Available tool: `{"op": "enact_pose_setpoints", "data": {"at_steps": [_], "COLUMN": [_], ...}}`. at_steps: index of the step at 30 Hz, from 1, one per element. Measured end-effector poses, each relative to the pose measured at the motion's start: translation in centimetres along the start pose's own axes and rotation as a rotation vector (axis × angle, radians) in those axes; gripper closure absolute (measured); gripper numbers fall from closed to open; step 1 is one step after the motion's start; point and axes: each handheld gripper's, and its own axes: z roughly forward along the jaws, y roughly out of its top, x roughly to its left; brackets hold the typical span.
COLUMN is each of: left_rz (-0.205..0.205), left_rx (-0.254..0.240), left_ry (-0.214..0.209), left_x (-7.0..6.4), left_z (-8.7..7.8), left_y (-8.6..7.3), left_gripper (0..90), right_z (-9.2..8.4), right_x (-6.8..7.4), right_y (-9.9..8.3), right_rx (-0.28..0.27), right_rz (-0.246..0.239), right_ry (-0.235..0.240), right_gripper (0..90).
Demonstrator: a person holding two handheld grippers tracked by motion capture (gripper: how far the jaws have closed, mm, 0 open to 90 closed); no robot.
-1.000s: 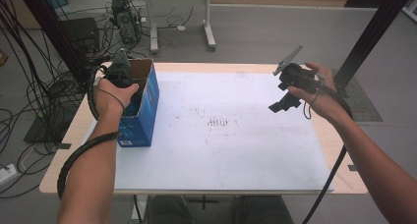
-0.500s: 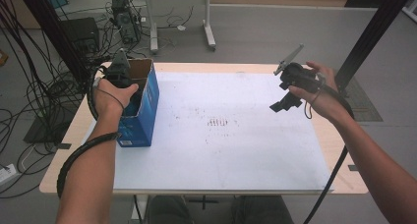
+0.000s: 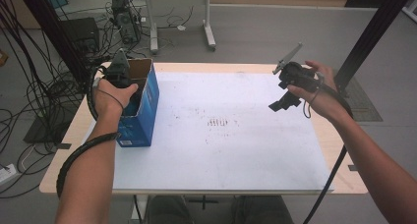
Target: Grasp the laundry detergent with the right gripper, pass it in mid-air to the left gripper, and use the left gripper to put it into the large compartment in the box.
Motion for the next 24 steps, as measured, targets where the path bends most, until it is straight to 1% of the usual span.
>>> {"op": "enact_pose_setpoints", "data": {"at_steps": [24], "left_rz": [0.000], "left_rx": [0.001], "left_ry": [0.005], "left_x": [0.07], "left_z": [0.06], "left_y": [0.08], "left_gripper": [35.9], "right_z": [-0.04], "right_x": [-0.14], "right_y": [0.13], "right_rx": [0.006], "right_rz": [0.000], "right_ry": [-0.005], "right_gripper": [6.0]}}
